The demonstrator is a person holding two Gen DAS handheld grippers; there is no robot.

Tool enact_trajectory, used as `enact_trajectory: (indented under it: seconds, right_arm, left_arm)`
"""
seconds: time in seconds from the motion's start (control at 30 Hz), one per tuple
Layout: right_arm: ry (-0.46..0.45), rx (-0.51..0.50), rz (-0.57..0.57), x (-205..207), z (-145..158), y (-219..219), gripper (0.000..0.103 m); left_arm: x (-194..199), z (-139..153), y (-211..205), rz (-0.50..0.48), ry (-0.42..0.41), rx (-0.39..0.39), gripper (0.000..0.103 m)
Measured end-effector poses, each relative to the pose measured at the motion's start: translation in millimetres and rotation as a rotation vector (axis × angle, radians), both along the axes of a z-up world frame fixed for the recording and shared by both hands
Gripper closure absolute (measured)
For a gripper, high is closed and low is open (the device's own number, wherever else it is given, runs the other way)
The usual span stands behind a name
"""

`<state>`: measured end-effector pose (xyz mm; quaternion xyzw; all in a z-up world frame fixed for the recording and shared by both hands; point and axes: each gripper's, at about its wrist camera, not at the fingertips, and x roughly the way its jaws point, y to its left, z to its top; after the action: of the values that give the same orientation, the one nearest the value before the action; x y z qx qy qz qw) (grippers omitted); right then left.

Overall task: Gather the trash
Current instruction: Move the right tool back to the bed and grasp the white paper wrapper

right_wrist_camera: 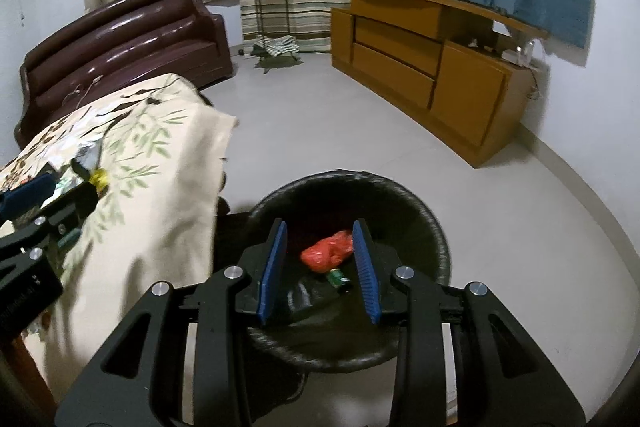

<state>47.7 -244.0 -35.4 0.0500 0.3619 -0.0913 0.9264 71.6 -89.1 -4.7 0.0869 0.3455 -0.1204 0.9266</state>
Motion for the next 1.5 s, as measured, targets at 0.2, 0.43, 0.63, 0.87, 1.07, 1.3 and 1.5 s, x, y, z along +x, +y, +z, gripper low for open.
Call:
enact_trajectory:
  seconds: [0.2,0.43,0.63,0.87,1.07,1.3,1.5]
  right_arm:
    - [-0.005,-0.011,0.062,-1,8,35,0.069]
    - [-0.014,-0.027,0.137,-6,18,80,0.054]
    - [-0.007,-0.030,0.197,-8,22,116,0.046]
    - [-0.006,-0.036,0.253,-12,25,152,0.044]
    - [0.000,-0.048,0.303,-15,25,181,0.044]
    - [0.024,-0.067,0.350,-16,17,208,0.044]
    - [0.064,-0.055,0.355,-12,6,211,0.062]
  left_arm:
    - [-9,4,42,0.070,-0.010,-0.001,0.042]
    - [-19,6,95,0.160,-0.011,-0.006,0.040]
    - [-25,0,146,0.253,0.007,-0.006,0.035]
    - [-31,-7,195,0.347,0.007,0.011,0.029]
    - [-35,-10,216,0.371,0.017,0.003,0.029]
    - [-40,-14,225,0.373,0.029,-0.014,0.029]
    - [-42,-15,225,0.367,0.030,-0.020,0.029]
